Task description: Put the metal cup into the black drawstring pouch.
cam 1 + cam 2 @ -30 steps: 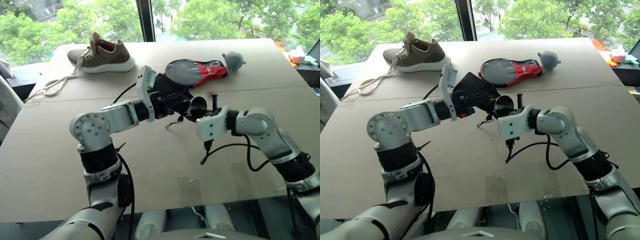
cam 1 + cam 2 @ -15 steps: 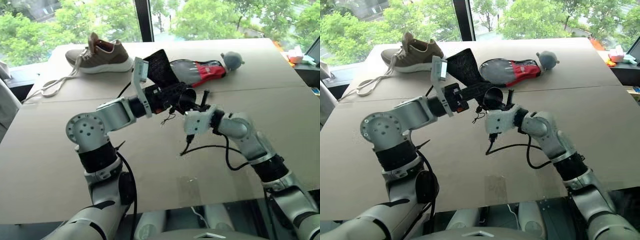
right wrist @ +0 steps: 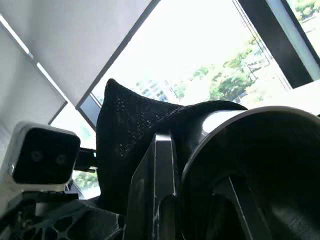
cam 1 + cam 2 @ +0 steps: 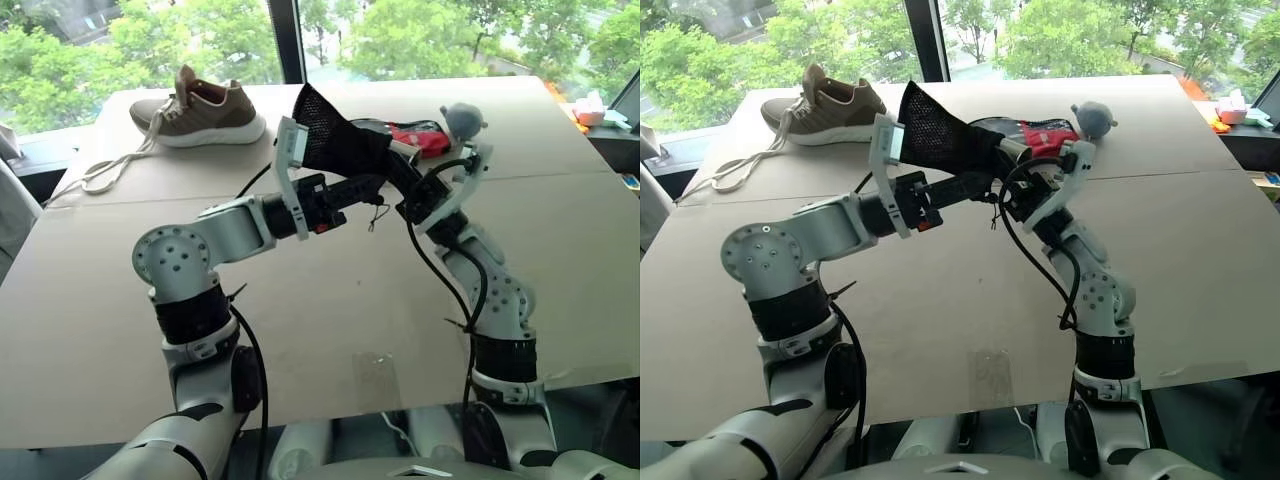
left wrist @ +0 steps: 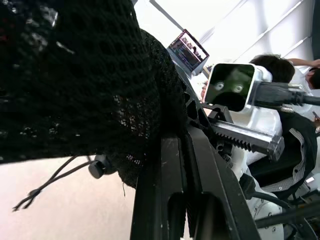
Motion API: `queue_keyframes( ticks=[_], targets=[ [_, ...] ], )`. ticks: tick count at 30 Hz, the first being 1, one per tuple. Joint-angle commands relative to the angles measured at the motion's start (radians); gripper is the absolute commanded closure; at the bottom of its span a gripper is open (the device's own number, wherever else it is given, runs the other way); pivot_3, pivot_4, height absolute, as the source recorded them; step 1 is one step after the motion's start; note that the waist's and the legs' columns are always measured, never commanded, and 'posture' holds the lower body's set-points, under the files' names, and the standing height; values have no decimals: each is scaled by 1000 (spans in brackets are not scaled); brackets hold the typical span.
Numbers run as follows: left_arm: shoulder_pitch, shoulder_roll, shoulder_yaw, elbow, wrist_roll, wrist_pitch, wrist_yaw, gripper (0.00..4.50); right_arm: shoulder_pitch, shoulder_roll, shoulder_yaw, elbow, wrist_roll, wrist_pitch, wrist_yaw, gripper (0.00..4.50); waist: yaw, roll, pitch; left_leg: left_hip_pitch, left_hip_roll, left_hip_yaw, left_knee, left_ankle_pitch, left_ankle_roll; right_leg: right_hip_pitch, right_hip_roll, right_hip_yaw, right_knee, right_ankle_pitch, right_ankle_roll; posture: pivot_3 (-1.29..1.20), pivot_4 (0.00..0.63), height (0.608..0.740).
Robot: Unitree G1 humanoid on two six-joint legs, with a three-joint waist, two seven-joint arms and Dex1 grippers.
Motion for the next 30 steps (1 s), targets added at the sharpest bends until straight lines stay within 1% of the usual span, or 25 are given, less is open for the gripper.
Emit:
queue_keyframes(
  ticks=[1, 2, 4, 6, 8, 9, 10, 12, 13, 15, 17, 19, 22, 24, 25, 26, 28, 29, 30],
  targets=[
    [-7, 3, -8, -2, -60, -28, -2, 4500, -15, -29, 29, -70, -5, -5, -3, 4433, 0, 0, 0, 0, 0, 0, 0, 0, 0, 0, 0, 0, 0, 0, 0, 0, 150, 736],
    [-10, -3, -4, 4, -78, -29, 7, 4500, -11, -61, 71, -62, -91, -51, 18, 4433, 0, 0, 0, 0, 0, 1, 0, 0, 0, 0, 0, 0, 0, 0, 0, 0, 150, 736],
    [-14, -12, 0, 32, -153, -4, 37, 4500, -9, -138, 168, -6, -319, -214, 44, 4433, -1, 0, 0, 0, -1, 1, 0, 0, 0, 0, 0, 0, 0, 0, 0, 0, 150, 736],
    [-7, 6, -15, 49, -231, 30, 51, 4500, -14, -212, 259, 67, -517, -362, 54, 4433, -2, 0, 0, 0, -1, 1, 0, 0, 0, 0, 0, 0, 0, 0, 0, 0, 150, 736],
    [-8, 12, -14, 105, -378, -1, 75, 4500, -30, -298, 375, 156, -729, -578, 91, 4433, -4, 0, 0, 0, -1, 1, 0, 0, 0, 0, 1, 0, 0, 0, 1, 0, 150, 736],
    [-12, 16, -20, 132, -445, -20, 91, 4500, -39, -327, 418, 191, -804, -663, 104, 4433, -4, 0, 0, 1, -1, 2, 0, 0, 0, 0, 1, 1, 0, 0, 1, 0, 150, 736],
    [-17, 21, -26, 141, -476, -36, 99, 4500, -53, -356, 463, 232, -878, -761, 115, 4433, -5, 0, 0, 0, -1, 2, 0, 0, 0, 0, 1, 1, 0, 0, 1, 0, 150, 736],
    [-20, 41, -47, 140, -501, -60, 120, 4500, -74, -381, 505, 297, -968, -881, 109, 4433, -5, 0, 0, 0, 0, 2, 1, 0, 0, -1, 1, 2, 0, 0, 1, 0, 150, 736],
    [-22, 49, -56, 136, -502, -76, 136, 4500, -88, -400, 528, 336, -1038, -938, 86, 4433, -5, 0, 0, 0, 0, 2, 1, 0, 0, -1, 1, 2, 0, 0, 1, 0, 150, 736],
    [-25, 61, -73, 122, -472, -112, 147, 4500, -135, -470, 604, 421, -1254, -1066, 21, 4433, -3, 0, 0, 1, 0, 2, 1, 0, -1, 0, 1, 2, 0, 0, 0, 0, 150, 736],
    [-22, 75, -92, 110, -440, -139, 147, 4500, -189, -536, 679, 489, -1450, -1153, -38, 4433, 0, -1, 0, 0, -1, 3, 1, 0, -1, 0, 1, 3, 0, 0, 0, 0, 150, 736],
    [-15, 92, -114, 95, -408, -154, 134, 4500, -232, -573, 717, 525, -1573, -1197, -88, 4433, 1, -1, 0, 0, -2, 3, 1, 0, -1, 0, 1, 3, -1, 0, 0, 0, 150, 736],
    [-5, 102, -140, 80, -382, -174, 105, 4500, -267, -583, 735, 546, -1649, -1213, -114, 4433, 0, -1, 0, 0, -3, 3, 1, 1, -1, 0, 1, 3, -1, 0, 0, 0, 150, 736],
    [2, 117, -162, 63, -347, -179, 79, 4500, -276, -568, 727, 545, -1642, -1197, -91, 4433, 0, -1, 0, 0, -1, 3, 1, 1, -1, 0, 1, 3, -1, 0, 0, 0, 150, 736],
    [7, 123, -171, 56, -331, -186, 62, 4500, -269, -553, 712, 541, -1610, -1170, -62, 4433, -1, -1, 0, 0, -1, 3, 1, 1, -1, 0, 1, 3, -1, 0, 0, 0, 150, 736],
    [15, 133, -183, 45, -308, -190, 36, 4500, -247, -522, 682, 527, -1536, -1120, -21, 4433, -3, -1, 0, 0, 0, 3, 1, 1, -1, 0, 1, 3, -1, 0, 0, 0, 150, 736],
    [28, 144, -198, 37, -294, -191, 9, 4500, -193, -447, 619, 488, -1314, -1011, 95, 4433, -3, -1, 0, 0, 0, 3, 0, 1, -1, 0, 1, 3, -2, 0, 0, 0, 150, 736],
    [35, 150, -204, 31, -288, -191, -5, 4500, -175, -421, 593, 459, -1228, -974, 138, 4433, -3, -1, 0, 0, 1, 3, 0, 1, -1, 0, 2, 3, -2, 0, 0, 0, 150, 736],
    [40, 154, -208, 27, -284, -193, -14, 4500, -165, -406, 576, 437, -1181, -952, 167, 4433, -3, -1, 0, 0, 1, 3, 0, 1, -1, 0, 2, 3, -2, 0, 0, 0, 150, 736]
  ],
)
